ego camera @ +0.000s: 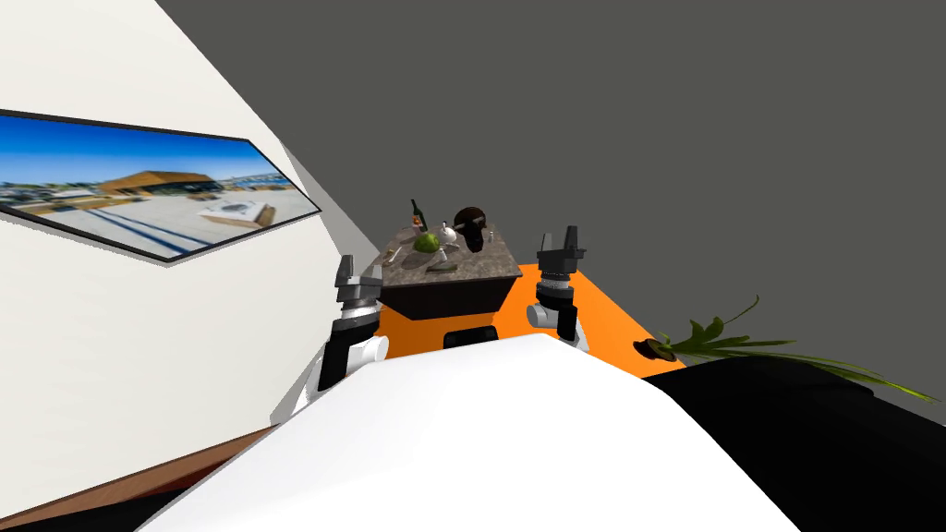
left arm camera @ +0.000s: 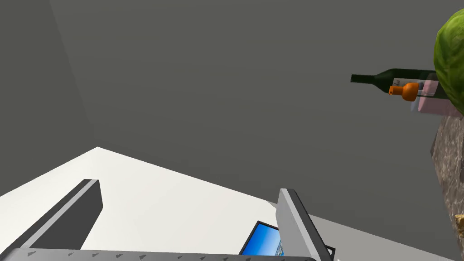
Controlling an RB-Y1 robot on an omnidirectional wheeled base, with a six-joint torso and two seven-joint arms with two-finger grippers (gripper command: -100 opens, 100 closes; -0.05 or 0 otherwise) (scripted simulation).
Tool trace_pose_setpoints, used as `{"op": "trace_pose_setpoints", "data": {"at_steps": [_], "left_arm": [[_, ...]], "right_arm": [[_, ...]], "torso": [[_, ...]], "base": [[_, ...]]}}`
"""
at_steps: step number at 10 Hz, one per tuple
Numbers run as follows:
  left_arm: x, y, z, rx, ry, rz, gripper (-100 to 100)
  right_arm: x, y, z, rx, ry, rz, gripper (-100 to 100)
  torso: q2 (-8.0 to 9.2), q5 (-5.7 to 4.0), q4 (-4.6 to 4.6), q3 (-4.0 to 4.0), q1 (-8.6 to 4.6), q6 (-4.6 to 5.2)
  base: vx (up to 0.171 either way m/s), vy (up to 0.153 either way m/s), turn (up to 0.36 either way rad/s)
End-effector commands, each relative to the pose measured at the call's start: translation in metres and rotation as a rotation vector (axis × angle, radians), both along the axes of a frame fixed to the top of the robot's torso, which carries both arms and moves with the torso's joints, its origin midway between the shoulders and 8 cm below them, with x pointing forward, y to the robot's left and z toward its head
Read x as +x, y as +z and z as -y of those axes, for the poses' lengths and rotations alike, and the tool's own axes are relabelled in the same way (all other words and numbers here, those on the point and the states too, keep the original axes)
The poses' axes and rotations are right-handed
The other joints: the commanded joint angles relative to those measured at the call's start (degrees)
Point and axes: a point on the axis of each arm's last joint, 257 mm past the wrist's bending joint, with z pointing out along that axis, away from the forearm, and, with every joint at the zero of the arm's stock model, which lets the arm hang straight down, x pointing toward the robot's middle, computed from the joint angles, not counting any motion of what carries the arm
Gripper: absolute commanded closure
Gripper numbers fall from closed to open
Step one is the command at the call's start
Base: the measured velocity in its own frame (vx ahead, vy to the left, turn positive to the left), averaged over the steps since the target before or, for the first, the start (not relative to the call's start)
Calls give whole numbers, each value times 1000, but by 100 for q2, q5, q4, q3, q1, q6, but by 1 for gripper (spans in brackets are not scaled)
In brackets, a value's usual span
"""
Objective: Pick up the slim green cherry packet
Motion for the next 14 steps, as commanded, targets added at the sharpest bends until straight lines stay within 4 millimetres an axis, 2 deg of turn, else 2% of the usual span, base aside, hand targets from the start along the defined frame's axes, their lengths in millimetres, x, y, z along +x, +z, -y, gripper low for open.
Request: {"op": "trace_pose_setpoints", "data": {"at_steps": [1, 2, 3, 4, 5, 6, 7, 8, 9, 10, 11, 13, 14], "left_arm": [[7, -18, -14, 16, 15, -73, -100], [9, -23, -15, 13, 19, -92, -100], [13, -32, -27, 23, 29, -135, -100], [15, -37, -28, 21, 33, -154, -100], [19, -46, -40, 30, 45, -196, -100], [21, -52, -42, 27, 50, -218, -100], [25, -61, -55, 35, 63, -261, -100], [26, -67, -56, 33, 67, -282, -100], [29, -74, -70, 40, 80, -317, -100], [31, -82, -73, 35, 88, -350, -100], [33, -89, -87, 40, 102, -386, -100], [34, -98, -90, 35, 111, -423, -100], [36, -107, -106, 36, 129, -467, -100]], "right_arm": [[0, 0, 0, 0, 0, 0, 0], [0, 0, 0, 0, 0, 0, 0], [0, 0, 0, 0, 0, 0, 0], [0, 0, 0, 0, 0, 0, 0], [0, 0, 0, 0, 0, 0, 0], [0, 0, 0, 0, 0, 0, 0], [0, 0, 0, 0, 0, 0, 0], [0, 0, 0, 0, 0, 0, 0], [0, 0, 0, 0, 0, 0, 0], [0, 0, 0, 0, 0, 0, 0], [0, 0, 0, 0, 0, 0, 0], [0, 0, 0, 0, 0, 0, 0], [0, 0, 0, 0, 0, 0, 0]], "torso": [[0, 0, 0, 0, 0, 0], [-2, -2, -1, -1, -11, 0], [0, -2, 0, 0, -9, -1], [3, -2, 1, 2, -9, 0], [4, -1, 1, 2, 0, -1], [5, 0, 1, 3, -1, 0], [1, 0, 0, 1, 1, 0], [-1, 0, 0, 0, -1, 0], [-1, 0, 0, 0, 3, -1], [-3, 0, 0, -2, 1, 1], [-3, 1, -1, -2, 5, -1], [-3, 0, -1, -2, 4, -2], [-1, 2, 0, -1, 14, -2]], "base": [[-4, -112, -65], [-12, -97, -13], [-22, -98, -45], [-21, -73, -18], [-21, -81, -52], [-9, -72, -27], [-7, -84, -73], [-7, -67, -29], [0, -77, -75], [-1, -65, -39], [0, -77, -85], [-3, -50, -16], [-3, -59, -101]]}}
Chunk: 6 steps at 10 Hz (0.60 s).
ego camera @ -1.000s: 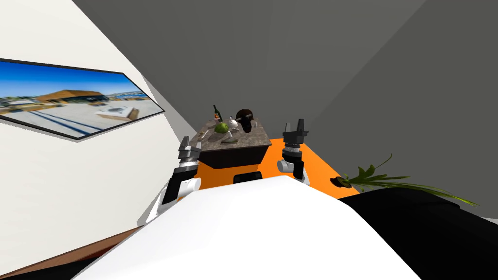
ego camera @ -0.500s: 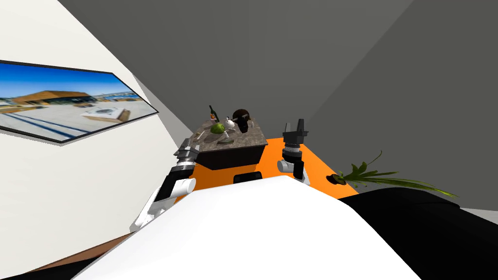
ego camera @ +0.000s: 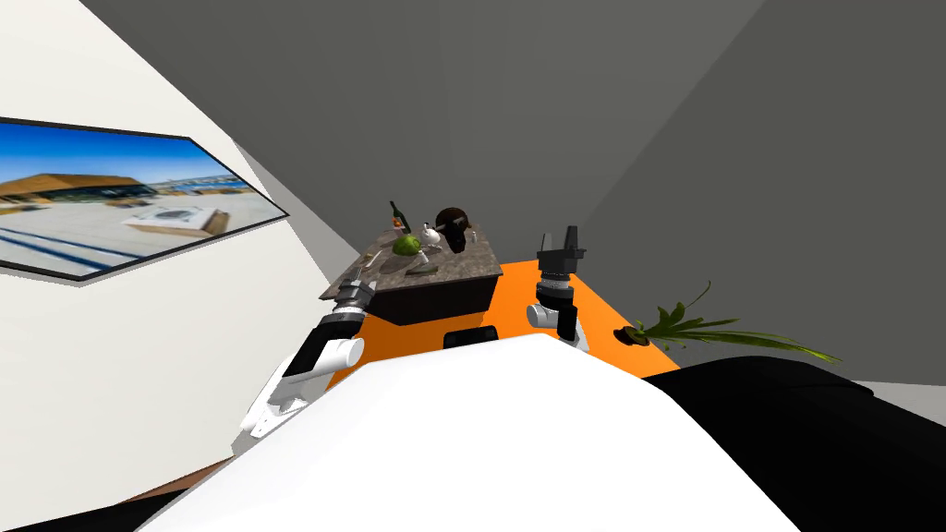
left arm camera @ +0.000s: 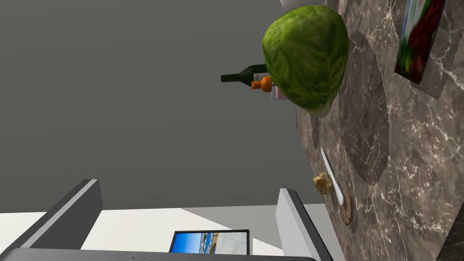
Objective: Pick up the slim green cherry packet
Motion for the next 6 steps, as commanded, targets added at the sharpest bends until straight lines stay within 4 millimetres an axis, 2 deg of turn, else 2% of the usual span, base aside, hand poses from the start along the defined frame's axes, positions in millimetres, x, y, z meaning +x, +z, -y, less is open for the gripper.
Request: {"op": "trace_pose_setpoints", "data": {"at_steps": [1, 2, 4, 5, 6], "left_arm": [[0, -12, -11, -4, 18, -52, -100], [1, -19, -27, -3, 36, -89, -100], [1, -28, -29, -8, 46, -123, -100], [2, -34, -46, -10, 65, -161, -100], [1, -39, -48, -13, 72, -182, -100]], "right_arm": [[0, 0, 0, 0, 0, 0, 0], [0, 0, 0, 0, 0, 0, 0], [0, 0, 0, 0, 0, 0, 0], [0, 0, 0, 0, 0, 0, 0], [0, 0, 0, 0, 0, 0, 0]], "torso": [[0, 0, 0, 0, 0, 0], [0, -1, 0, 0, 0, -2], [-2, -1, -1, -1, -1, -3], [0, 1, 0, 0, 8, -3], [0, 1, 0, 0, 5, 0]], "base": [[-3, -60, -56], [4, -76, -110], [1, -42, -18], [1, -47, -147], [3, -44, -59]]}}
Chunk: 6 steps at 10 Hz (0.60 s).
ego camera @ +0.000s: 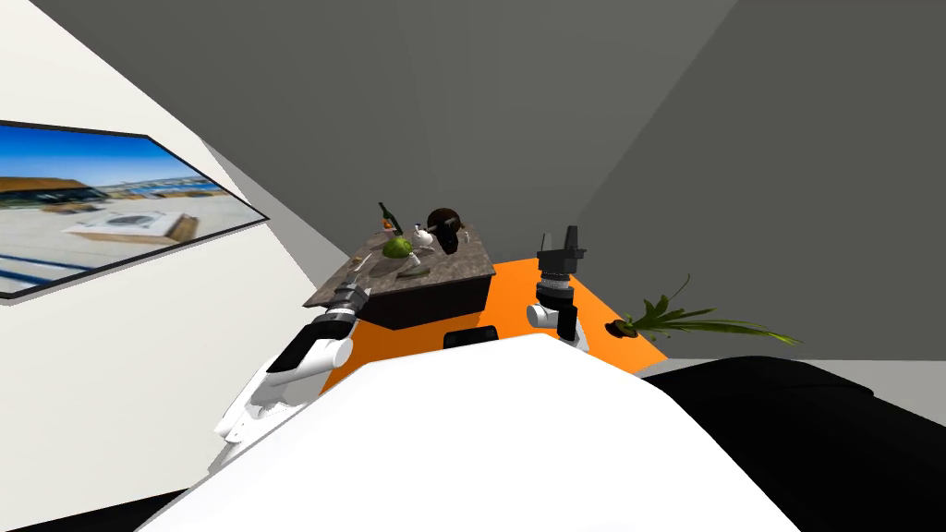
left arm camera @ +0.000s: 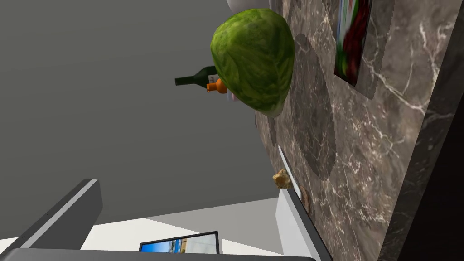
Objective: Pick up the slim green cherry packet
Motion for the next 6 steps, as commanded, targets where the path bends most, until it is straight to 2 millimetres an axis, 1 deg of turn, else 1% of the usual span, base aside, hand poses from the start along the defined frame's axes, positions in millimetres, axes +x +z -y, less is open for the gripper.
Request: {"op": "trace_pose_setpoints", "data": {"at_steps": [1, 2, 3, 4, 5, 6], "left_arm": [[1, -7, -4, -4, 10, -30, -100], [2, -13, -21, -9, 31, -66, -100], [0, -20, -23, -14, 40, -96, -100], [1, -23, -39, -19, 60, -122, -100], [-1, -30, -41, -24, 68, -149, -100], [-3, -35, -42, -27, 74, -169, -100]], "right_arm": [[0, 0, 0, 0, 0, 0, 0], [0, 0, 0, 0, 0, 0, 0], [0, 0, 0, 0, 0, 0, 0], [0, 0, 0, 0, 0, 0, 0], [0, 0, 0, 0, 0, 0, 0], [0, 0, 0, 0, 0, 0, 0]], "torso": [[0, 0, 0, 0, 0, 0], [0, 1, 0, 0, 6, 0], [-2, 1, 0, -1, 1, 4], [-3, 0, -1, -2, 1, 0], [-6, -1, -1, -3, -2, 3], [-3, 0, -1, -2, -2, 0]], "base": [[3, -24, 26], [7, -43, -130], [12, -45, -78], [15, -56, -142], [10, -48, -85], [4, -24, 19]]}}
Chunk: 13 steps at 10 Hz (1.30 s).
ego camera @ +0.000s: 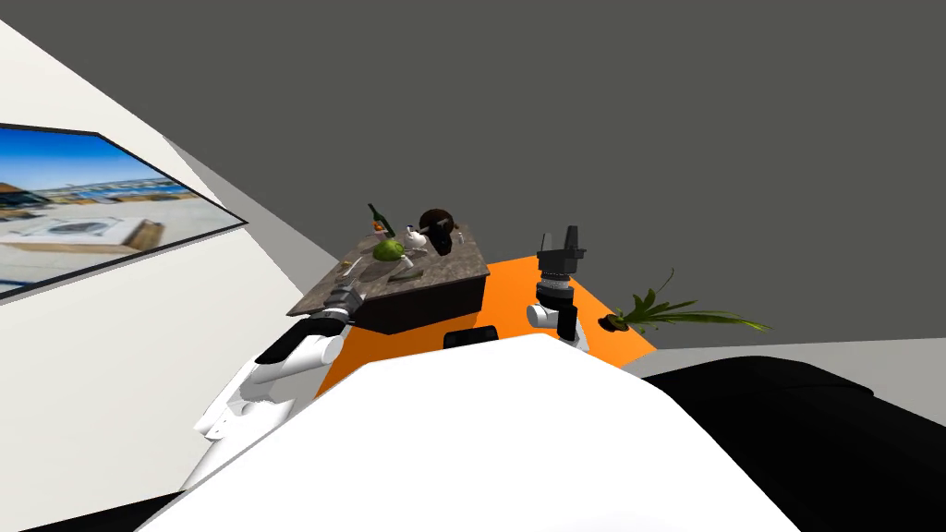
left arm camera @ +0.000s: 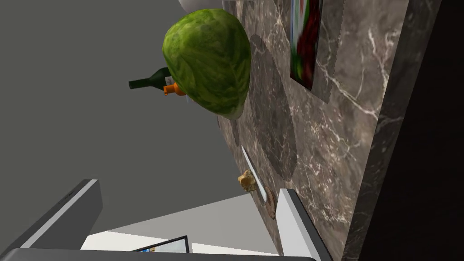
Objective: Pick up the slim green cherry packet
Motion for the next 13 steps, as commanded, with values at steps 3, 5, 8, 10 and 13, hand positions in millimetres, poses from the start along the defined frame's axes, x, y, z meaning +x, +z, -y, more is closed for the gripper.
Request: {"op": "trace_pose_setpoints", "data": {"at_steps": [3, 5, 8, 10, 13], "left_arm": [[-6, -18, -20, -19, 39, -84, -100], [-9, -27, -37, -36, 71, -141, -100], [-15, -37, -54, -58, 106, -203, -100], [-19, -42, -68, -79, 136, -248, -100], [-29, -56, -83, -112, 177, -328, -100]], "right_arm": [[0, 0, 0, 0, 0, 0, 0], [0, 0, 0, 0, 0, 0, 0], [0, 0, 0, 0, 0, 0, 0], [0, 0, 0, 0, 0, 0, 0], [0, 0, 0, 0, 0, 0, 0]], "torso": [[-3, 0, -1, -2, -2, 1], [-2, 1, 0, -1, 2, 4], [-4, 1, -1, -2, 3, 5], [0, 1, 0, 0, 6, -1], [-5, 1, -1, -3, 5, 4]], "base": [[10, -29, -78], [11, -27, -123], [14, -19, -99], [10, -15, -87], [19, -14, -128]]}}
